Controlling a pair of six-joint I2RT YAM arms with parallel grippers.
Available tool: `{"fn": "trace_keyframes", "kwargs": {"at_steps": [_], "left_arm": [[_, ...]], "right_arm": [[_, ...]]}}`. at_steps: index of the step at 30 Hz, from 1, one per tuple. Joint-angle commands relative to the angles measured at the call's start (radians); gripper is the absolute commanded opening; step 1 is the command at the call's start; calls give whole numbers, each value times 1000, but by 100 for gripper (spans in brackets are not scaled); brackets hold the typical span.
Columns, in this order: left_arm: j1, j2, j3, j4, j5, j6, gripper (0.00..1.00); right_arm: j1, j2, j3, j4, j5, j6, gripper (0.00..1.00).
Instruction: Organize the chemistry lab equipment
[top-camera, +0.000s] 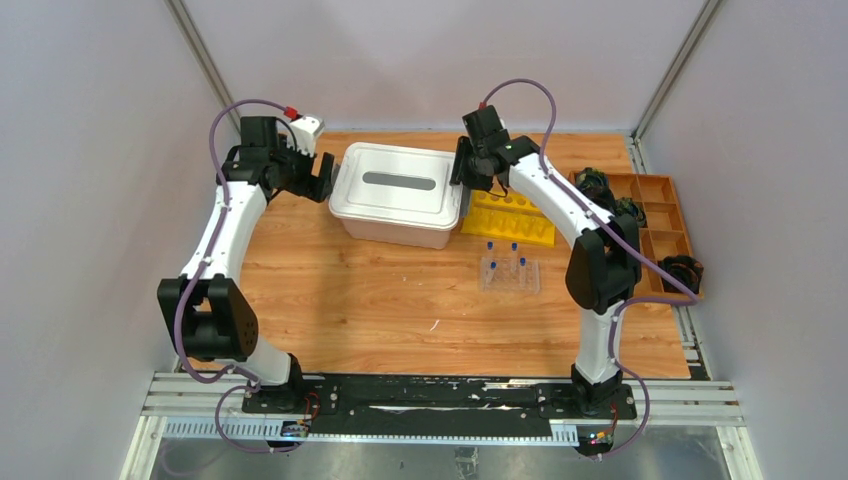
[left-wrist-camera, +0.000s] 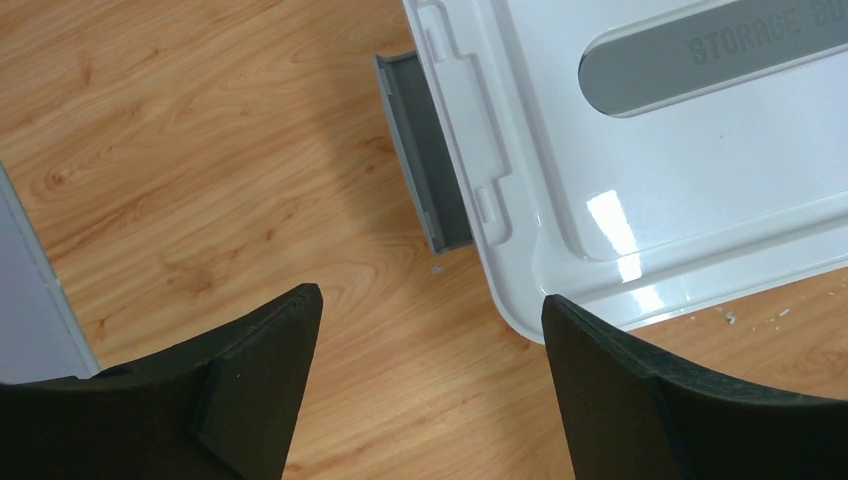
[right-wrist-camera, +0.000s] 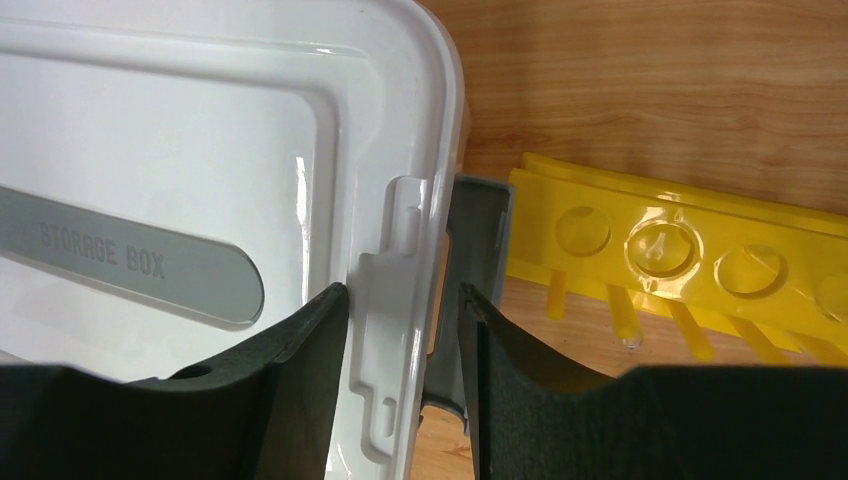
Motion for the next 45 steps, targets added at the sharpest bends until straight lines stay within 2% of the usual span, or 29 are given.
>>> {"fn": "trace_keyframes", "kwargs": {"at_steps": [1,8,12,18,22,25,29,38,45], "left_arm": [[2,-44,-18,40,-18,-4,87],[2,-15,-7,56,-23,-28,89],[2,30,19,63,-21,-115,100],[19,52,-27,128,27,-191,100],[38,50,-53,184,63,-218,100],[38,68,-55,202,73,-224,97],[39,108,-24,177,97,-240,93],[38,96,-31,165,112,-212,93],[39,88,-33,160,107,-200,91]], "right_arm": [[-5,39,-3,-65,12,-30,47],[-8,83,-9,-72,-13,-39,44],[-8,68,-8,-79,-14,-38,45],[-15,-18,32,-92,-19,-45,66],[-39,-108,-36,-79,-87,6,84],[-47,-181,-169,12,-136,52,89],[-50,-242,-332,165,-198,114,92],[-60,-211,-448,392,-270,193,93],[-94,-189,-575,664,-351,304,93]]}}
